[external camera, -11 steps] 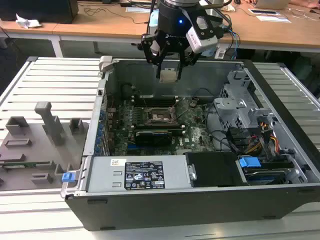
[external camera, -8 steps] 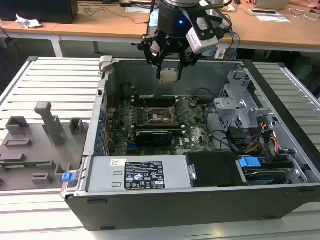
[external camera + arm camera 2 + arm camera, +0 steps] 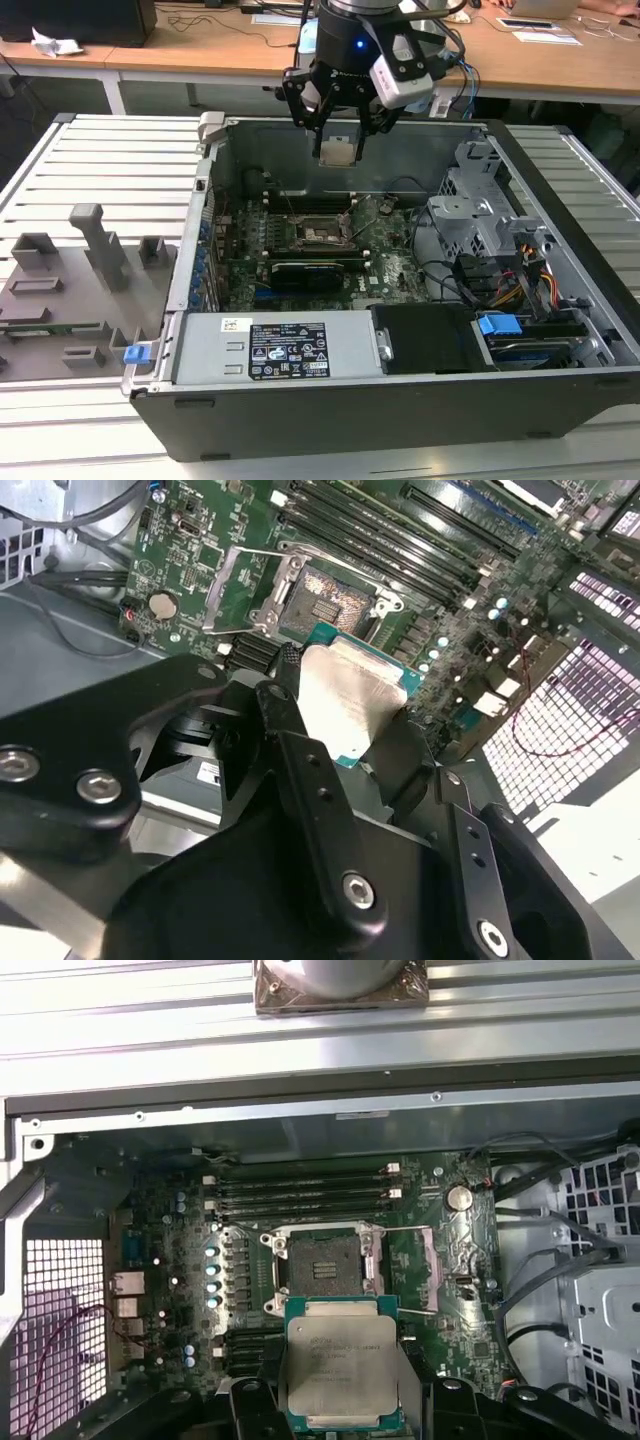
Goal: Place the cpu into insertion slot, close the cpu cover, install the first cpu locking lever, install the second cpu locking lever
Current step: 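Place the cpu into insertion slot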
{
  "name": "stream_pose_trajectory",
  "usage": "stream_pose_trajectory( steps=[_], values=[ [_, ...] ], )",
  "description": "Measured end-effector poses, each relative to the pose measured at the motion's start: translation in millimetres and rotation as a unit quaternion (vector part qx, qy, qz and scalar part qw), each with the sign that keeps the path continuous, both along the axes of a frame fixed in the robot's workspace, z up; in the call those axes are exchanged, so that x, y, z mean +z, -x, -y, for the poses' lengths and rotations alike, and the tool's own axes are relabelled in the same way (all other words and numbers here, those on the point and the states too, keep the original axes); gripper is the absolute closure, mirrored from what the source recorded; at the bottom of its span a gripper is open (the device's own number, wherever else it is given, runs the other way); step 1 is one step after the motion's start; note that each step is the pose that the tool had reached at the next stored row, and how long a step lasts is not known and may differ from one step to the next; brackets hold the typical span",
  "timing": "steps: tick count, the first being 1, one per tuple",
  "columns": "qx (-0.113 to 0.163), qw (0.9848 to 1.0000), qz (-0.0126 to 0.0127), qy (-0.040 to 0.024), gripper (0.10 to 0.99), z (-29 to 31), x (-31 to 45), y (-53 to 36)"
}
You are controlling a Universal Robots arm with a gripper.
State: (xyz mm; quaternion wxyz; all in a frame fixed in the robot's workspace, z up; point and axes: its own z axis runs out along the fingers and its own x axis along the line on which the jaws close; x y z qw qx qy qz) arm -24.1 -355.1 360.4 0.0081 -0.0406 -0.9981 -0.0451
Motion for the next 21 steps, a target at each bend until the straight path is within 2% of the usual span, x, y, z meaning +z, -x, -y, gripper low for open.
stream_pose_trajectory(
  steps=[11,14,21],
  values=[
    [-0.037,0.9993,-0.0001,0.0,0.557,0.0,-0.1,0.3],
    [-0.056,0.9984,-0.0001,0.0001,0.557,0.0,-0.3,0.4],
    [-0.08,0.9968,-0.0002,0.0001,0.557,0.0,-0.5,0.7]
  ],
)
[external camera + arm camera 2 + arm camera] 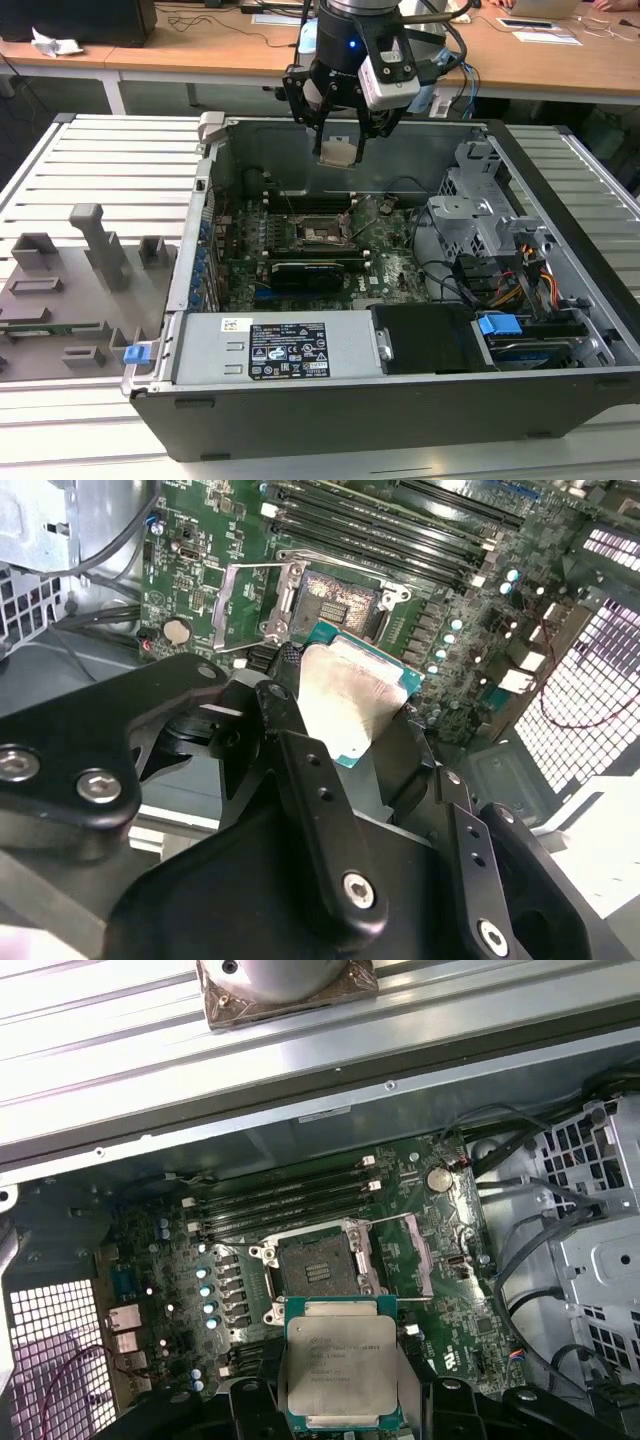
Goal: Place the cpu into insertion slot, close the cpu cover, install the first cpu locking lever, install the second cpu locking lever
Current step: 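Place the cpu into insertion slot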
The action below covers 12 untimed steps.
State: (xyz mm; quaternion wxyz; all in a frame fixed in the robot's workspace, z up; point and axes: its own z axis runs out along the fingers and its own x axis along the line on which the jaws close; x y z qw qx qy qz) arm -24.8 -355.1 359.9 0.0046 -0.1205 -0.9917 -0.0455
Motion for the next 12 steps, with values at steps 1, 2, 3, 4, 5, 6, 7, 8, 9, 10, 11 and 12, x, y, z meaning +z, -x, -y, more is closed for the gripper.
stream_pose_trajectory(
  steps=[1,2,3,4,5,6,7,8,9,10,11,12],
  values=[
    [-0.002,1.0,-0.0001,0.0,0.557,0.0,0.0,0.0],
    [-0.004,1.0,-0.0001,0.0,0.557,0.0,0.0,0.0],
    [-0.006,1.0,-0.0001,0.0,0.557,0.0,0.0,0.4],
    [-0.008,1.0,-0.0001,0.0,0.557,0.0,0.0,0.5],
    [-0.01,1.0,-0.0001,0.0,0.557,0.0,0.0,0.5],
    [-0.011,0.9999,-0.0001,0.0,0.557,0.0,0.0,0.5],
    [-0.012,0.9999,-0.0001,0.0,0.557,0.0,0.0,0.5],
    [-0.013,0.9999,-0.0001,0.0,0.557,0.0,0.0,0.6],
    [-0.014,0.9999,-0.0001,0.0,0.557,0.0,0.0,0.6],
    [-0.014,0.9999,-0.0001,0.0,0.557,0.0,0.0,0.6],
    [-0.015,0.9999,-0.0001,0.0,0.557,0.0,0.0,0.6],
    [-0.015,0.9999,-0.0001,0.0,0.557,0.0,0.0,0.7]
  ],
)
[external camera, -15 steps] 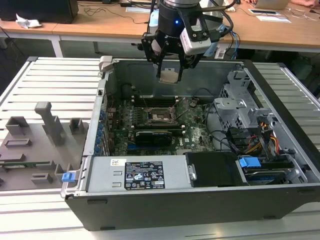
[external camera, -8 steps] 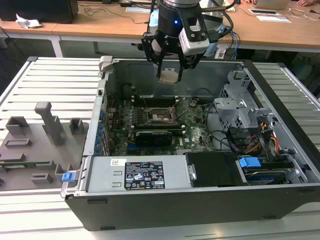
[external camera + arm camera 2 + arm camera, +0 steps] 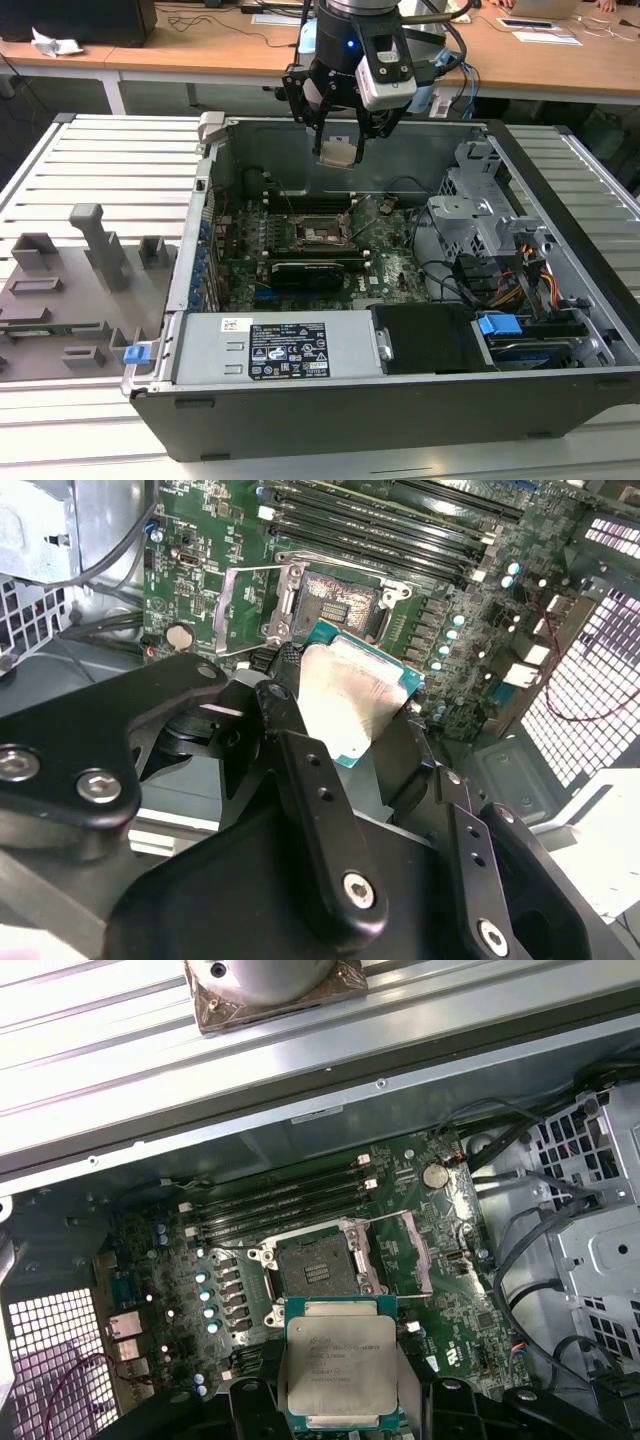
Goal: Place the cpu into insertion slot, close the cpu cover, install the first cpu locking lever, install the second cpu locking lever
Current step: 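Place the cpu into insertion slot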
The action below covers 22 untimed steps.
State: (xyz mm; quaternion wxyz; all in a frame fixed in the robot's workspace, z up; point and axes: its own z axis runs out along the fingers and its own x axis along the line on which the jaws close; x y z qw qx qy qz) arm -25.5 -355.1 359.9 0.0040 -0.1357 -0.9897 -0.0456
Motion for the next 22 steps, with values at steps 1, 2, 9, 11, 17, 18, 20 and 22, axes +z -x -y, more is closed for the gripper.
stream_pose_trajectory(
  steps=[1,2,9,11,17,18,20,22],
  values=[
    [-0.001,1.0,0.0,0.0,0.557,0.0,0.0,0.0],
    [-0.001,1.0,0.0,0.0,0.557,0.0,0.0,0.0],
    [-0.009,1.0,0.0,0.0,0.557,0.0,0.0,0.7],
    [-0.012,0.9999,0.0,0.0,0.557,0.0,0.0,0.6],
    [-0.025,0.9997,0.0,0.0,0.557,0.0,-0.1,1.0],
    [-0.027,0.9996,0.0,0.0,0.557,0.0,-0.1,1.0],
    [-0.03,0.9996,0.0,0.0,0.557,0.0,-0.1,1.2],
    [-0.035,0.9994,0.0,0.0,0.557,0.0,-0.1,1.6]
  ],
)
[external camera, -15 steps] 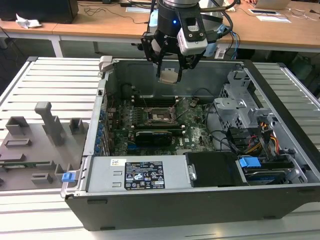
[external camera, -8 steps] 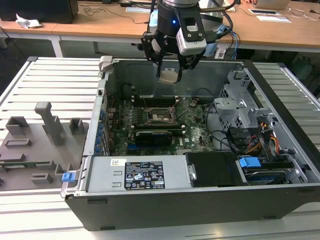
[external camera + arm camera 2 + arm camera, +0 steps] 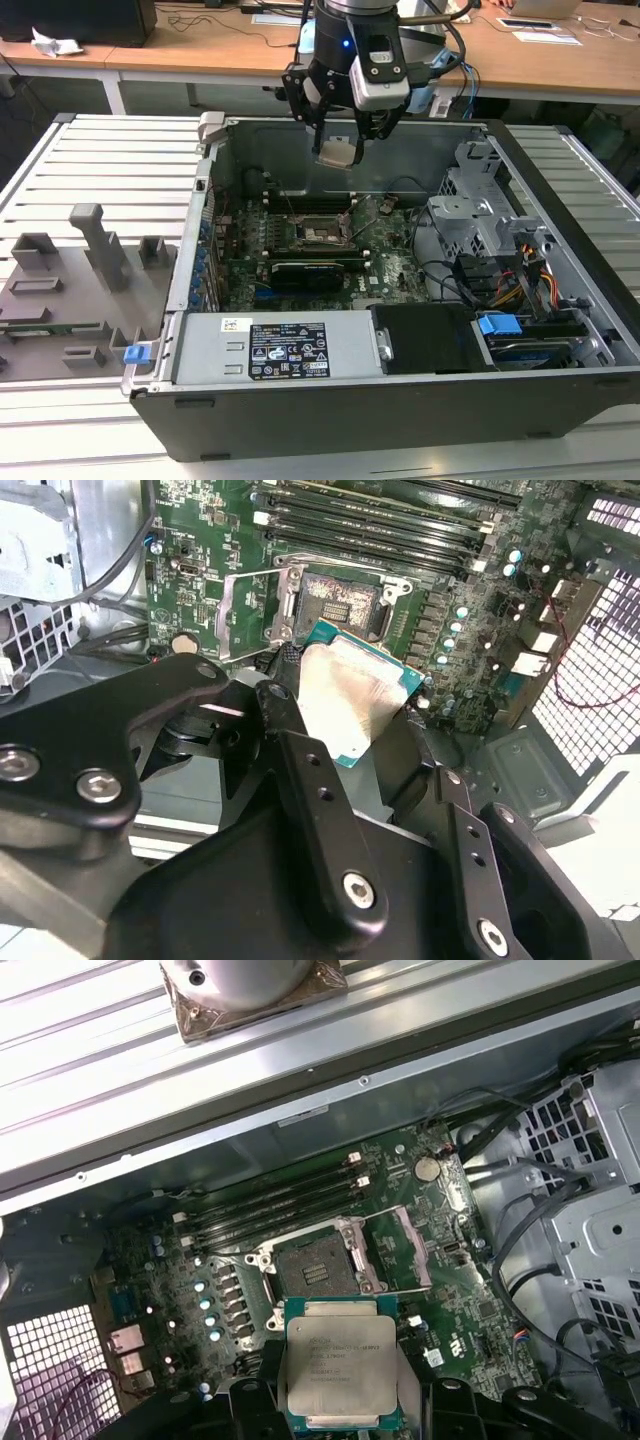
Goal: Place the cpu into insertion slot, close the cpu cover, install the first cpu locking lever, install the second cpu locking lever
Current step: 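Place the cpu into insertion slot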
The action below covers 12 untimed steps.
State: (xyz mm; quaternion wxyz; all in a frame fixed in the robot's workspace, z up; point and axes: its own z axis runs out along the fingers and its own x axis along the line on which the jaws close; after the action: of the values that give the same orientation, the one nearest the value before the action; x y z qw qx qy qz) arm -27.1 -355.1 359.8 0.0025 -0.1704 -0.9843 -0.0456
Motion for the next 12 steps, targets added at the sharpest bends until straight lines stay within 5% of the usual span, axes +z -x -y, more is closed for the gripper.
stream_pose_trajectory(
  steps=[12],
  values=[
    [-0.02,0.9998,0.0,0.0,0.557,0.0,-0.1,0.1]
  ],
)
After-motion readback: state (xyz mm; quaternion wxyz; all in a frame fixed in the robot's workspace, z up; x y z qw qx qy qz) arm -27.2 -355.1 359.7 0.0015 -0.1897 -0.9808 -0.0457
